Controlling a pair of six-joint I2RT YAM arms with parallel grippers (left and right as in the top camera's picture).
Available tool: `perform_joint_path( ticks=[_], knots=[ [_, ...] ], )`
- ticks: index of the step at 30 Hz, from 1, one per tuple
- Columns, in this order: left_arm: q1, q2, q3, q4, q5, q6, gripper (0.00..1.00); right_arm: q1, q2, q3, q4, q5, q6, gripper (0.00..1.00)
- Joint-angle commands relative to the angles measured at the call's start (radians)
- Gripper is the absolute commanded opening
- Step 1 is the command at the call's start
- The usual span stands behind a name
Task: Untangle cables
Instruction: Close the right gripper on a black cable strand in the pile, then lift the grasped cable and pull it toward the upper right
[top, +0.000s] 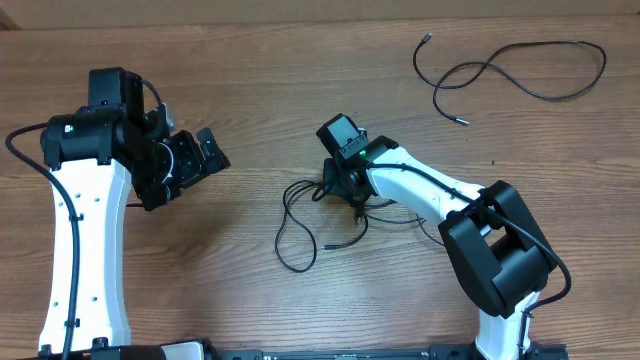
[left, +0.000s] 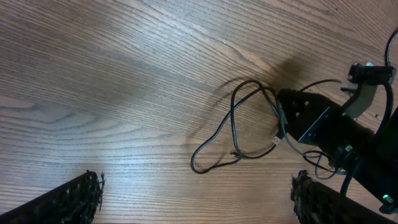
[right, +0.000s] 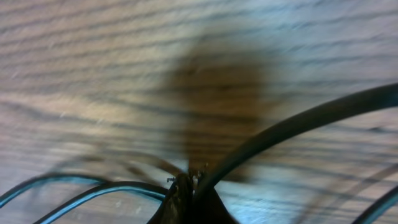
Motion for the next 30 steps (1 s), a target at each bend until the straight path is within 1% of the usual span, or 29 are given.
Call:
perform_joint_path(
  ticks=[1,9,13,17,21,24,25,30],
  knots=[
    [-0.002,0.004,0.000,0.000,0.005,-0.014,1.00,0.000,0.009,0.016,0.005,-0.159,-0.005,0.04],
    [-0.002,0.004,0.000,-0.006,0.005,-0.014,1.00,0.023,0.009,0.016,-0.011,-0.330,-0.005,0.04],
    [-0.002,0.004,0.000,-0.007,0.005,-0.014,0.99,0.074,0.009,0.016,0.006,-0.403,-0.003,0.04],
    [-0.002,0.004,0.000,-0.008,0.005,-0.014,0.99,0.148,0.009,0.016,0.035,-0.424,0.008,0.04],
    [-0.002,0.004,0.000,-0.012,0.005,-0.014,1.00,0.212,0.008,0.024,0.077,-0.437,0.065,0.04],
    [-0.002,0.004,0.000,-0.015,0.005,-0.014,1.00,0.230,0.006,0.061,0.087,-0.513,0.067,0.04],
    [-0.002,0.004,0.000,-0.015,0.005,-0.014,1.00,0.235,0.005,0.103,0.086,-0.565,0.066,0.04],
    [-0.002,0.004,0.000,-0.016,0.005,-0.014,1.00,0.234,-0.005,0.238,0.003,-0.556,0.039,0.04]
  ],
)
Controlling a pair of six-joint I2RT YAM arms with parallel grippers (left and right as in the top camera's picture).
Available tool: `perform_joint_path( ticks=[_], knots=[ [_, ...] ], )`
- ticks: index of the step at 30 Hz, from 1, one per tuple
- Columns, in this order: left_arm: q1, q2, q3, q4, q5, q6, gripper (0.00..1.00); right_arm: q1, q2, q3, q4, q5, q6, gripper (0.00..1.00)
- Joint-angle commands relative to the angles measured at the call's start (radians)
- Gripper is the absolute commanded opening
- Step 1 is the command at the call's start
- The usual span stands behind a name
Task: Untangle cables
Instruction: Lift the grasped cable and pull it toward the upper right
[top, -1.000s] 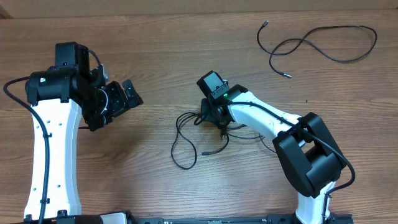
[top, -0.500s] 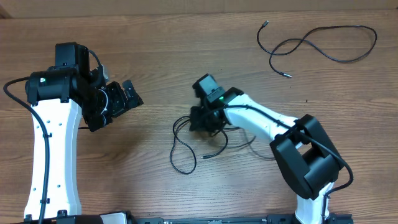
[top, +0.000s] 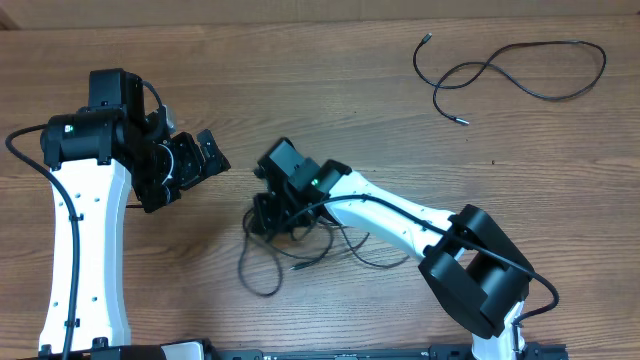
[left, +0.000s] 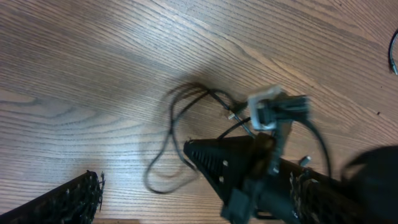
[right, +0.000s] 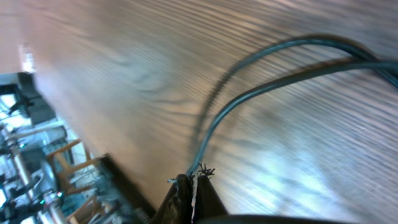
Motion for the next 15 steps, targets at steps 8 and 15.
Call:
perform_joint_path(
  ticks=[8,15],
  knots=[
    [-0.002,0.004,0.000,-0.011,0.005,-0.014,1.00,-0.016,-0.056,0.306,-0.400,0.399,-0.056,0.04],
    [-0.002,0.004,0.000,-0.020,0.099,-0.013,1.00,-0.016,-0.170,0.425,-0.591,0.603,-0.056,0.04]
  ],
)
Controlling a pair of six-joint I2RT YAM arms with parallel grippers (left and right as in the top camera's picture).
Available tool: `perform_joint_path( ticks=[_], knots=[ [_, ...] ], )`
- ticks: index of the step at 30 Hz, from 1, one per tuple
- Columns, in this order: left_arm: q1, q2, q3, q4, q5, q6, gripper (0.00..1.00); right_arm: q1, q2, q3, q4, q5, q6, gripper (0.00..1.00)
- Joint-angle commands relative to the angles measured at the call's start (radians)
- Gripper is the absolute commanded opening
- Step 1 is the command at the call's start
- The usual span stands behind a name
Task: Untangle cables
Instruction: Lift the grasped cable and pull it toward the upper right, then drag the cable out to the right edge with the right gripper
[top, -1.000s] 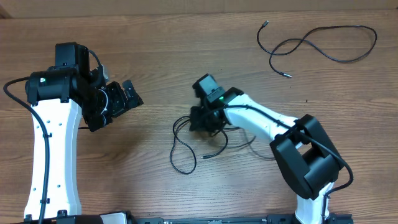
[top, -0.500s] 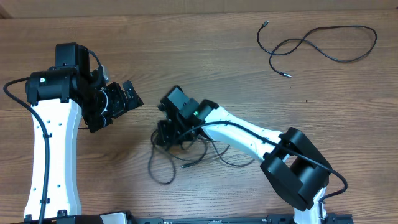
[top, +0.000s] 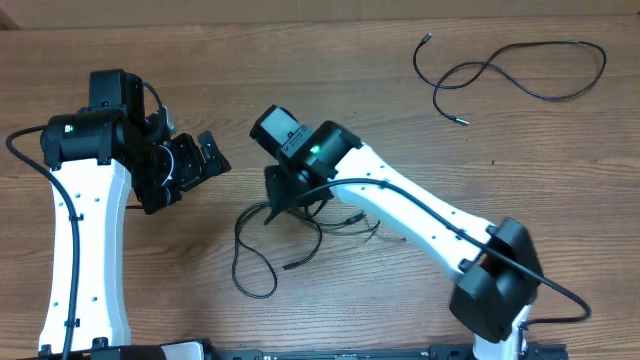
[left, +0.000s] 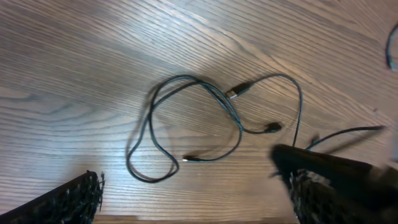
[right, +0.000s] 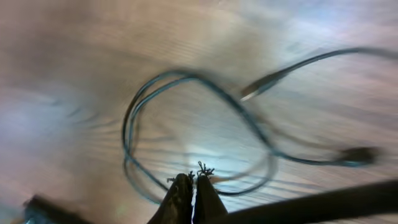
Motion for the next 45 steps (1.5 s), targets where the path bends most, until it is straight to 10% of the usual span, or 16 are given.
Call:
perform_joint_path(
  ticks=[1,17,45],
  knots=[
    [-0.002,0.004,0.000,-0.026,0.115,-0.012,1.00,-0.004,-0.139,0.086,-0.027,0.174,-0.011,0.04],
    [-0.104,0.004,0.000,-0.004,0.317,0.174,0.85,-0.181,-0.502,0.121,-0.068,0.255,-0.011,0.04],
    [-0.199,0.004,0.000,0.039,0.237,0.173,0.94,-0.774,-0.466,0.121,-0.216,0.465,-0.015,0.04]
  ],
)
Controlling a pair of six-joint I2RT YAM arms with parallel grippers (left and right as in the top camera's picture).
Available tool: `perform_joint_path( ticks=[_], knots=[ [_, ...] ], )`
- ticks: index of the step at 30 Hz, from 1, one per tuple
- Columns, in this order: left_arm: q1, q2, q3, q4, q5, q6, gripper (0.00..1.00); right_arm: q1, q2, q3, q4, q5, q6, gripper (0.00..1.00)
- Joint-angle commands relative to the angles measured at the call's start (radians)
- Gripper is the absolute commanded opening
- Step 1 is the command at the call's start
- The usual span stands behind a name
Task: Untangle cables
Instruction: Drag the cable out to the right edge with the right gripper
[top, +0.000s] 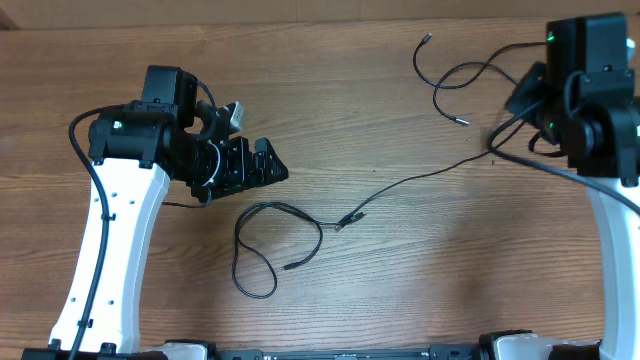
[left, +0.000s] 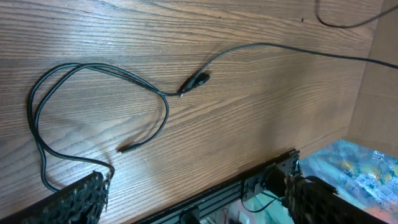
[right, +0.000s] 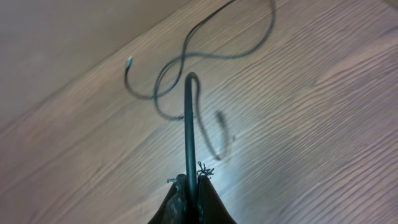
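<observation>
My right gripper is shut on a thin black cable at the table's upper right. That cable runs in a long line down-left to its plug at mid-table. The plug lies against a second black cable, which sits in loose loops at the front centre, and I cannot tell whether the two are hooked. My left gripper is open above the loops, holding nothing. A third cable lies apart at the back right.
The third cable curls on the wood just ahead of my right gripper. The table's front edge with its black rail shows in the left wrist view. The left arm's own cable hangs near its base.
My right gripper, still shut on the cable, was over the tangle left of centre and is now at the far upper right, with the cable drawn out long. My left gripper has shifted right, toward the loops.
First my right gripper was shut on a cable in a tight tangle at the table's centre. Then it and the tangle were further left. Then it was above looser, spread loops. Now one cable stretches across to the right and the other stays looped.
</observation>
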Motion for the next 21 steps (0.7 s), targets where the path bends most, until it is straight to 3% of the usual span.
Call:
perform_joint_path(
  ticks=[1,15,21],
  knots=[
    [-0.003,0.003,0.000,0.001,-0.006,0.030,0.94,-0.054,0.015,0.021,0.027,0.048,-0.006,0.04],
    [-0.003,0.003,0.000,0.001,-0.006,0.030,0.95,-0.175,0.092,0.020,0.097,0.048,-0.032,0.04],
    [-0.003,0.003,0.000,0.001,-0.011,0.030,0.95,-0.202,0.156,0.019,0.087,0.193,-0.065,0.04]
  ],
)
